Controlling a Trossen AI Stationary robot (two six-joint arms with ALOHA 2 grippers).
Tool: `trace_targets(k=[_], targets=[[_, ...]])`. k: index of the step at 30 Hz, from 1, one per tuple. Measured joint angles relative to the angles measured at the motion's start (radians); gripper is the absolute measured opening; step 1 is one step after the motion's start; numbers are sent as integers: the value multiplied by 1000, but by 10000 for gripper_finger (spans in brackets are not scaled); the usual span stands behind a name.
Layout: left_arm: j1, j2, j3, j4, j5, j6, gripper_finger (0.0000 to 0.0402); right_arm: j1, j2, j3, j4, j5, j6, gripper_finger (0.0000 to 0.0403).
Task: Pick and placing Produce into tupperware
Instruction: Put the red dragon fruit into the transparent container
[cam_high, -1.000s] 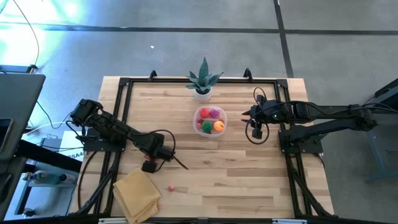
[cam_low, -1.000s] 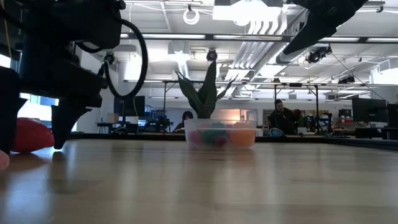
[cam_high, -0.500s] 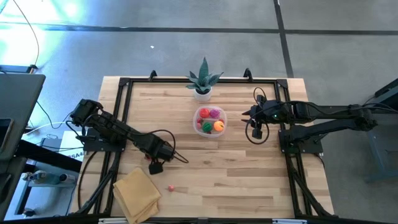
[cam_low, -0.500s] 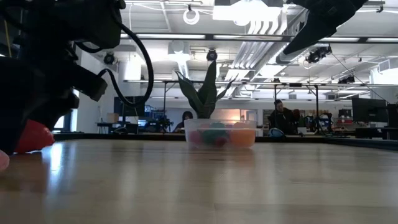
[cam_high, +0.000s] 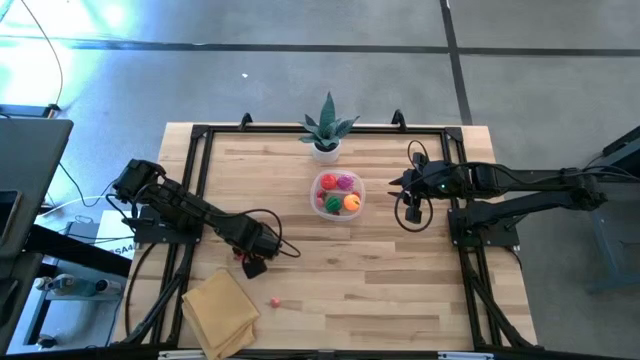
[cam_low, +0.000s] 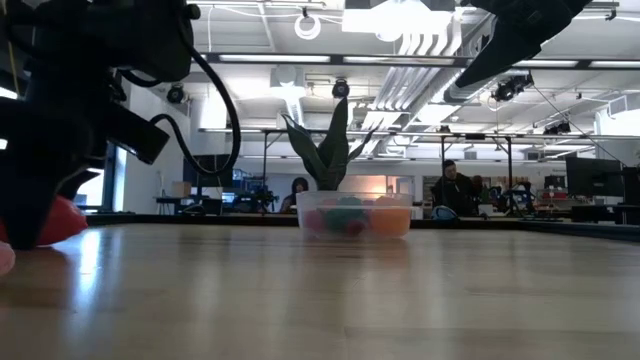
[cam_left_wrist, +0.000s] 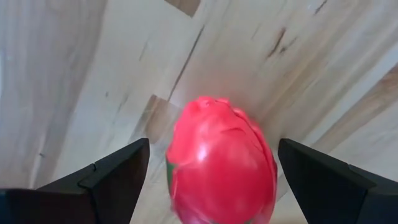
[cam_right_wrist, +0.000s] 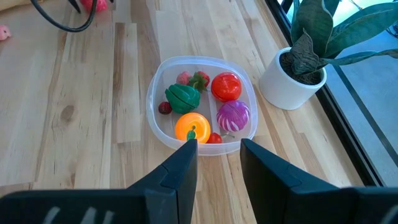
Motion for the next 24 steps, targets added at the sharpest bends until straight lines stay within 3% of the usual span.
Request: trace_targets(k=[6,15,24], targets=[[0,0,0,-4,-12,23,339,0,0,0,0,0,0,113],[0,0,0,-9,-9,25,269,0,0,0,0,0,0,113],[0,0,0,-9,7,18,234,0,0,0,0,0,0,113]])
